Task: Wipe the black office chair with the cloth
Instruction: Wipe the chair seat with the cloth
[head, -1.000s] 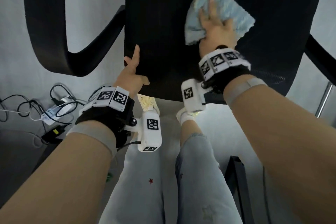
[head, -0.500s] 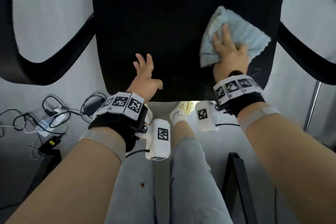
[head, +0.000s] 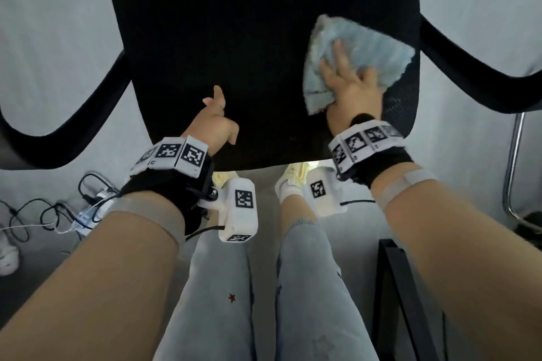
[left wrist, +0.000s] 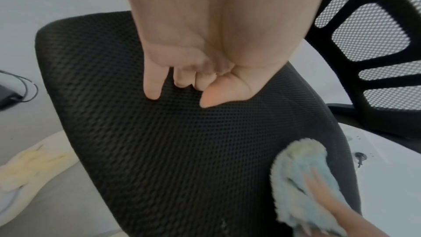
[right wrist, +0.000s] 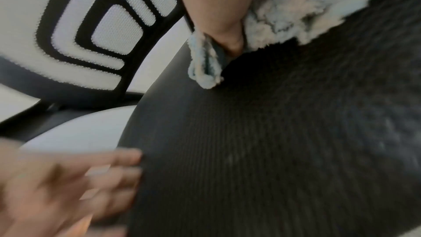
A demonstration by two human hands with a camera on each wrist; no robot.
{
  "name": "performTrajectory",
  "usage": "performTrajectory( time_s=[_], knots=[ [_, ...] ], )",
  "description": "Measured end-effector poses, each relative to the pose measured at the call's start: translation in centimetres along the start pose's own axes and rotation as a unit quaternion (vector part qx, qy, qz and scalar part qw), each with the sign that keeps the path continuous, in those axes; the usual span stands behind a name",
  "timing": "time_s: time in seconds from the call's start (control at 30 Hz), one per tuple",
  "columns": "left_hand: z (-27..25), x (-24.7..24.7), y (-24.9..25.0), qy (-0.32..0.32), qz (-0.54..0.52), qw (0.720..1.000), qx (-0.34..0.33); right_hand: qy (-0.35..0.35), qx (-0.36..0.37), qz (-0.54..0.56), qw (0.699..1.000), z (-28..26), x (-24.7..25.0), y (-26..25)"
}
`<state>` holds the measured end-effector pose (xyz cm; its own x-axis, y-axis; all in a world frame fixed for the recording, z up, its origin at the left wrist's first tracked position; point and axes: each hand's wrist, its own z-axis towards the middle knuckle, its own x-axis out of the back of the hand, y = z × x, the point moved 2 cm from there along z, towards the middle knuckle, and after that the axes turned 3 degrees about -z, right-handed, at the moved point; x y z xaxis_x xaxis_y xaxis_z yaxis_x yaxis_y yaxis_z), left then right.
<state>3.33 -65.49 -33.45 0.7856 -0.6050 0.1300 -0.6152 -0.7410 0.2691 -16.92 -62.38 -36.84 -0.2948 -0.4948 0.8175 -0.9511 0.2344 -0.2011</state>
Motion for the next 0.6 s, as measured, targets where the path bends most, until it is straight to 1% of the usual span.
performTrajectory(
  time_s=[0.07, 0.13, 0.17, 0.23, 0.3, 0.33, 0.37, 0.4, 0.43, 0.47, 0.5, 0.53, 0.57, 0.6],
  knots=[
    [0.1, -0.2, -0.5, 0.008, -0.020, 1.000, -0.007, -0.063, 0.100, -0.046, 0.992, -0.7, -0.9, -2.6],
    [-0.1, -0.7, -1.3, 0.021, -0.047, 0.998, -0.019, -0.116, 0.203, -0.060, 0.971, -2.0, -2.4, -4.9],
    [-0.1, -0.8, -1.7, 0.030, -0.054, 0.998, -0.026, -0.128, 0.243, -0.064, 0.959, -2.5, -3.0, -5.7],
    [-0.1, -1.0, -2.2, 0.043, -0.054, 0.997, -0.037, -0.132, 0.307, -0.078, 0.939, -2.8, -3.4, -5.8],
    [-0.1, -1.0, -2.4, 0.043, -0.070, 0.996, -0.048, -0.160, 0.365, -0.123, 0.909, -2.1, -3.4, -3.9],
    [0.0, -1.0, -2.4, 0.040, -0.080, 0.995, -0.050, -0.170, 0.366, -0.129, 0.906, -1.6, -3.3, -2.2],
    [0.0, -1.0, -2.3, 0.037, -0.083, 0.995, -0.049, -0.170, 0.319, -0.112, 0.926, -1.2, -2.8, -0.4],
    [0.0, -1.1, -2.2, 0.033, -0.080, 0.995, -0.046, -0.147, 0.239, -0.073, 0.957, -1.0, -2.1, 1.4],
    [0.0, -1.2, -2.0, 0.029, -0.075, 0.996, -0.044, -0.081, 0.153, -0.017, 0.985, -1.0, -1.5, 3.0],
    [-0.1, -1.3, -1.9, 0.027, -0.073, 0.996, -0.045, 0.004, 0.076, 0.036, 0.996, -1.3, -0.7, 3.9],
    [-0.2, -1.5, -1.7, 0.028, -0.075, 0.996, -0.045, 0.071, 0.024, 0.069, 0.995, -1.6, -0.4, 3.9],
    [-0.2, -1.7, -1.4, 0.032, -0.077, 0.995, -0.047, 0.097, 0.001, 0.080, 0.992, -1.8, -0.3, 3.0],
    [-0.2, -1.9, -1.2, 0.034, -0.075, 0.995, -0.049, 0.066, 0.012, 0.060, 0.996, -1.8, -0.5, 1.6],
    [-0.2, -2.2, -1.0, 0.036, -0.067, 0.996, -0.050, 0.008, 0.067, 0.025, 0.997, -1.9, -1.0, -0.2]
  ],
)
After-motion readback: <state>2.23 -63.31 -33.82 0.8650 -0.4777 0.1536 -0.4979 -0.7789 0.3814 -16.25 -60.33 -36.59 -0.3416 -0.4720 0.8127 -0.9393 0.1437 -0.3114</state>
